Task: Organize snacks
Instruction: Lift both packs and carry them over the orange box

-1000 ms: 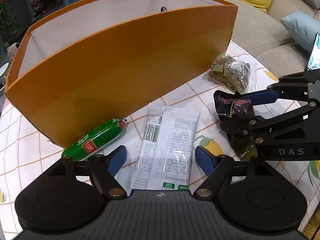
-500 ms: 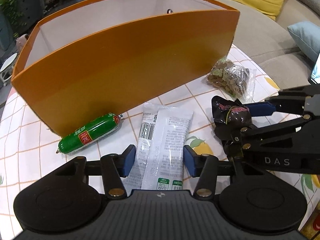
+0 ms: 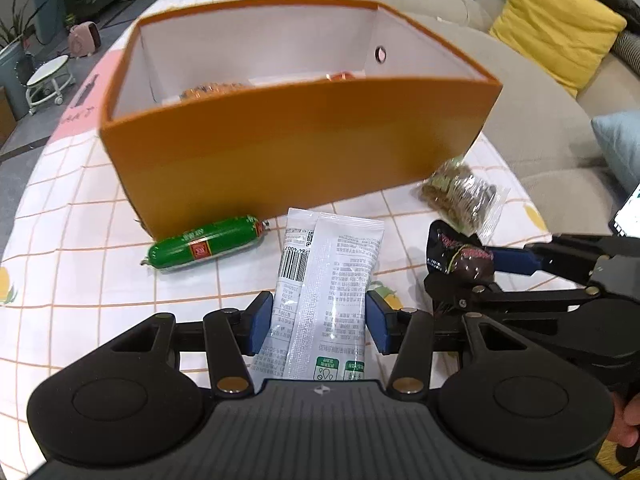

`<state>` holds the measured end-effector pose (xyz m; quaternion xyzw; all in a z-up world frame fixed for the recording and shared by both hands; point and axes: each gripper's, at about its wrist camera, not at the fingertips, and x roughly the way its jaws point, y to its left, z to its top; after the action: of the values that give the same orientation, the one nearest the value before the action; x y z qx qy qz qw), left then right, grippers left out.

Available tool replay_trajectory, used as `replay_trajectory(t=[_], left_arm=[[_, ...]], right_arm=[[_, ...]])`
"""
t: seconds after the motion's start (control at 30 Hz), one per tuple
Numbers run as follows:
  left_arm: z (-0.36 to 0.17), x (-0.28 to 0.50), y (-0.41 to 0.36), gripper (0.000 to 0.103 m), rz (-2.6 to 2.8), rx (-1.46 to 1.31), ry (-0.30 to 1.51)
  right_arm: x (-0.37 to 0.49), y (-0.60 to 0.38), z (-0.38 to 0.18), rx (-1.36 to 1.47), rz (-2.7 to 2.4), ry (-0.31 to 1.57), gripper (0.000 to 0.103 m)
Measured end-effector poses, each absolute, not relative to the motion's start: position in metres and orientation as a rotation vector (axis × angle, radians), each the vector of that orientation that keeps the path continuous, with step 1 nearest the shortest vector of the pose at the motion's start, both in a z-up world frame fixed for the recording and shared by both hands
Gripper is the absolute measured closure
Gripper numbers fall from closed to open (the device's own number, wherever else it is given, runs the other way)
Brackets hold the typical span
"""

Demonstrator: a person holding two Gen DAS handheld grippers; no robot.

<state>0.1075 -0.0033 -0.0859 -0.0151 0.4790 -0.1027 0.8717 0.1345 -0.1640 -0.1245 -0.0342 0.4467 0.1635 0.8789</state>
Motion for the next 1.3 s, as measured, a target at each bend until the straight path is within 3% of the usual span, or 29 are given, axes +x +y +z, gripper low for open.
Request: replay_trajectory(t=[0.73,1.3], left_arm=[[-0.016,0.099,0.010,0.047,-0.136,-0.124,0.846],[0.019,0.143,0.012,0.047,-0.131,-0.085,0.765]], right_arm=[[0.115,-0.167,-0.061,-0.036,0.367,0.793,0.058],[0.158,-0.166,-0.015,-0.099,0.367,0.673,0.058]])
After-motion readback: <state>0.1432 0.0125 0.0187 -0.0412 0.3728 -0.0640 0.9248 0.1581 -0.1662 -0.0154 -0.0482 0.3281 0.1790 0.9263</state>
